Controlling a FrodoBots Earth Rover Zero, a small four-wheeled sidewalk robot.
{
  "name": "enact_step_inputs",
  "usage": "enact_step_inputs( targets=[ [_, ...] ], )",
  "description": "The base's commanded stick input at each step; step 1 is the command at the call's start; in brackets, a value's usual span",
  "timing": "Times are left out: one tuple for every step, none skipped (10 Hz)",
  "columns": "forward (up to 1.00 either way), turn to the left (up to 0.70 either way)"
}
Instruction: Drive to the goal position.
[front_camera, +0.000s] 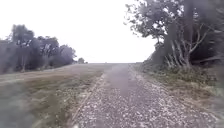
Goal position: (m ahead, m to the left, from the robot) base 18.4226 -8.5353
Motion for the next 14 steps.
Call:
enact_step_inputs(
  targets=[
    [0.6,-0.07],
    [0.6,-0.13],
    [0.6,-0.1],
    [0.6,-0.03],
    [0.6,0.0],
    [0.6,0.0],
    [0.6,0.0],
    [0.6,0.0],
    [0.6,0.0],
    [0.6,0.0],
    [0.6,0.0],
    [0.6,0.0],
    [0.6,0.0],
    [0.6,0.0]
  ],
)
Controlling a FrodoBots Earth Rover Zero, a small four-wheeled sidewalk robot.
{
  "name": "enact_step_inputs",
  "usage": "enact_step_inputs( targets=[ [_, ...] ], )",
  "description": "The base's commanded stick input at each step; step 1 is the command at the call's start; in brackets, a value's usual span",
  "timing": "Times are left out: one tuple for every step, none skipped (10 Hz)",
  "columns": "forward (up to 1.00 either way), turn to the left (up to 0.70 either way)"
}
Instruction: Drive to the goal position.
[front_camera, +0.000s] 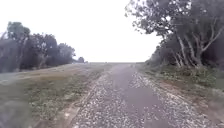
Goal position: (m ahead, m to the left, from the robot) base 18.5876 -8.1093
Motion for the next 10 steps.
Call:
enact_step_inputs(
  targets=[
    [0.6,-0.02],
    [0.6,-0.04],
    [0.6,-0.08],
    [0.6,-0.13],
    [0.6,-0.11],
    [0.6,-0.05],
    [0.6,0.0],
    [0.6,0.0],
    [0.6,0.0],
    [0.6,-0.05]
  ],
)
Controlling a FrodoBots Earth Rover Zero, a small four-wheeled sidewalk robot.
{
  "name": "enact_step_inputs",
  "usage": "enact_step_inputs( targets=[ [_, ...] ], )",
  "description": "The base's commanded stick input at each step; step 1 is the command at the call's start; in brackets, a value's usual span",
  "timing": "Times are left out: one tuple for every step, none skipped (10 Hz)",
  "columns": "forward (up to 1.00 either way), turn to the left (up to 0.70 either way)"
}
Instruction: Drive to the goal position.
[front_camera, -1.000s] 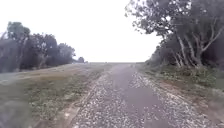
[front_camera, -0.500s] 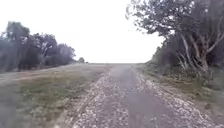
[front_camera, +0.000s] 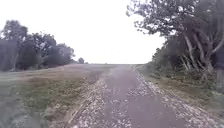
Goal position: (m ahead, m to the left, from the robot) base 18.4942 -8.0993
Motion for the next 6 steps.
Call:
enact_step_inputs(
  targets=[
    [0.6,-0.11],
    [0.6,-0.15],
    [0.6,-0.15],
    [0.6,-0.15],
    [0.6,-0.15],
    [0.6,-0.15]
  ],
)
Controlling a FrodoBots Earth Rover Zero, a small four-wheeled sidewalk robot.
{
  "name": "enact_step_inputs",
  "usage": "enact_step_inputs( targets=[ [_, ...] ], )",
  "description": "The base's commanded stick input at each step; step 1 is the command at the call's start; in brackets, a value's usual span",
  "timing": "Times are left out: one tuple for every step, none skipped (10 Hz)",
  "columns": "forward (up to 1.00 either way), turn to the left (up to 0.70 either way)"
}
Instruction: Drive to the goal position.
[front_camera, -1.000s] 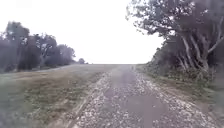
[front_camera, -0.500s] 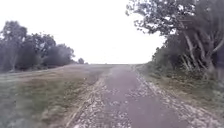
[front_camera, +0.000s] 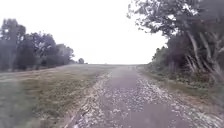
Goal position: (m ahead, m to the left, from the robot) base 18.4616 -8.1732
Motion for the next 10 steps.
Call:
enact_step_inputs(
  targets=[
    [0.6,-0.15],
    [0.6,-0.15],
    [0.6,-0.15],
    [0.6,-0.15],
    [0.6,-0.15],
    [0.6,-0.15],
    [0.6,-0.15],
    [0.6,-0.15],
    [0.6,-0.15],
    [0.6,-0.15]
  ],
)
